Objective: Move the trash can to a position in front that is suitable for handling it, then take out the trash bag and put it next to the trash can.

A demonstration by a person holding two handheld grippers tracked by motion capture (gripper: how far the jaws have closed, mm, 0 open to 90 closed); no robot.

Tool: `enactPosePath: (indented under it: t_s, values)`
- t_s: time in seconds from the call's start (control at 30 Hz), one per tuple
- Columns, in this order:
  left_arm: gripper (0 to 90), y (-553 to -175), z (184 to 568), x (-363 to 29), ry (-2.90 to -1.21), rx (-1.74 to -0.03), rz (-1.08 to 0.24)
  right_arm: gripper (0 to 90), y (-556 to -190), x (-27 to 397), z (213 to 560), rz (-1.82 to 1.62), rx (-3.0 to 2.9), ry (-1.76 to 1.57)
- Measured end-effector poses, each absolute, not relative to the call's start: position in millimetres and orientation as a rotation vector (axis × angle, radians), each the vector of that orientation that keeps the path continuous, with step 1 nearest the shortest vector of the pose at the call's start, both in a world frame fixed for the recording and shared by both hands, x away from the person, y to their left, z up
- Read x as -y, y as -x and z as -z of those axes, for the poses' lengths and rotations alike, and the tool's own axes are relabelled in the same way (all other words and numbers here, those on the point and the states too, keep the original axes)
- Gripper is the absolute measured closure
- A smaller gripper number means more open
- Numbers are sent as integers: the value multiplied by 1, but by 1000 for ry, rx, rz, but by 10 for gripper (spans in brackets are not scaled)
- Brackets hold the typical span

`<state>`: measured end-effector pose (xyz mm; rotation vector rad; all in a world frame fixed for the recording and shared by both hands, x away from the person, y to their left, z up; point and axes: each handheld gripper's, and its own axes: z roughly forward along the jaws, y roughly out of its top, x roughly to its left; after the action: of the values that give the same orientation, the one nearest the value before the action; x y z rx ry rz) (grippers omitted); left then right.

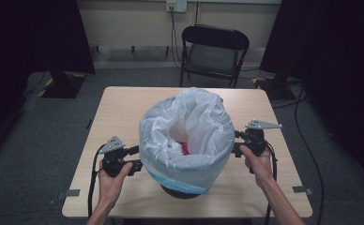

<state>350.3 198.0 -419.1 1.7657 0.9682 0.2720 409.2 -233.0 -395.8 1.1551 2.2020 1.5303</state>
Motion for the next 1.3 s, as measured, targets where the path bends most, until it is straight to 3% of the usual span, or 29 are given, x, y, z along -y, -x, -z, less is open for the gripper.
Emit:
enactPosePath:
  t_s: [0.13, 0.23, 0.63, 0.77, 1.0, 1.1, 1.2, 1.3]
  values:
    - [343, -352, 418, -198, -1779, -968, -257, 306, -408, 234, 395, -1534, -2206, -1153]
    - [326, -352, 415, -199, -1797, -978, -255, 230, -408, 238, 393, -1545, -2197, -1176]
    - [317, -353, 400, -227, -1742, -1049, -302, 192, -401, 254, 373, -1512, -2121, -1199]
    - [305, -353, 384, -235, -1750, -1027, -326, 246, -403, 260, 361, -1504, -2107, -1197]
    - [269, -344, 351, -243, -1700, -969, -355, 435, -400, 264, 342, -1572, -2071, -1162]
    - [301, -340, 336, -244, -1670, -923, -347, 511, -398, 262, 331, -1621, -2034, -1161]
    - [331, -334, 317, -242, -1646, -877, -356, 540, -395, 261, 316, -1664, -1999, -1096]
    - [336, -333, 308, -240, -1633, -849, -353, 502, -394, 261, 307, -1648, -2007, -1110]
